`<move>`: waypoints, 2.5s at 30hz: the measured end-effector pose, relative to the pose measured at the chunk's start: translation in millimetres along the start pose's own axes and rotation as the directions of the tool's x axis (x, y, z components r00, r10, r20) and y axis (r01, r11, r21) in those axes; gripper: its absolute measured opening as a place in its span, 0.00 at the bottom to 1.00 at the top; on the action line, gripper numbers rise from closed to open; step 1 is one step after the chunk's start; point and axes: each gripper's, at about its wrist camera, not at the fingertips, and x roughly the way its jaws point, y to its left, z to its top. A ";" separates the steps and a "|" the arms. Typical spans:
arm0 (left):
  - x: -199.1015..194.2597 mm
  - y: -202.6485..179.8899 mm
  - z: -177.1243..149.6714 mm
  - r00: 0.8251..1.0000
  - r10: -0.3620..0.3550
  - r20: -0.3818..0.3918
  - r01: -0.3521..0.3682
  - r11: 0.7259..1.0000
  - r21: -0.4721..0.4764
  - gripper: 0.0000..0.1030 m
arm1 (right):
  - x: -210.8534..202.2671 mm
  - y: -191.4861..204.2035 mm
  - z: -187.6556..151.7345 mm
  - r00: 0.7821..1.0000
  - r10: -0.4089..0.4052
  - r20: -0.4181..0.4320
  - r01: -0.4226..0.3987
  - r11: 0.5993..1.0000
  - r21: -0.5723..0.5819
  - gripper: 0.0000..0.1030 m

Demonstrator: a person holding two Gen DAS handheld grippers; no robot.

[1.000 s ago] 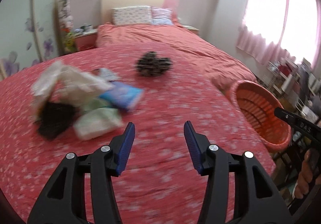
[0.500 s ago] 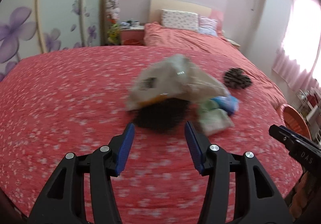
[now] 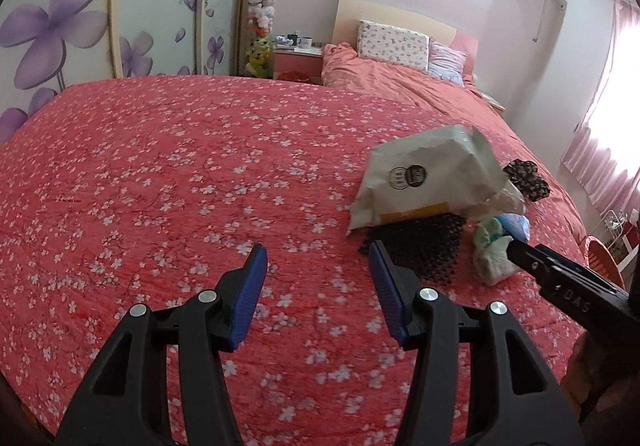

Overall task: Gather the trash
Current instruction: 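Return both tools to the bed toward the green cloth and paper bag, then grasp the green cloth with the right tool while the left tool grasps the paper bag, then carry the cloth and paper bag over the orange basket and open both tools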

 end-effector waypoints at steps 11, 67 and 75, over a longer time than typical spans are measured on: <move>7.2 -5.8 2.1 1.000 -0.020 -0.009 0.020 1.000 0.001 0.57 | 17.0 -3.3 -8.2 0.997 -0.048 -0.058 0.045 0.998 -0.040 0.15; 18.8 -91.9 36.3 0.988 -0.046 0.145 0.028 0.992 0.124 0.09 | -61.2 -128.5 -38.3 0.995 -0.095 0.024 0.088 0.974 0.210 0.11; -11.0 -100.7 49.3 0.984 -0.086 0.157 0.070 0.992 0.102 0.09 | -88.9 -133.3 -35.0 0.992 -0.108 0.060 0.091 0.970 0.226 0.11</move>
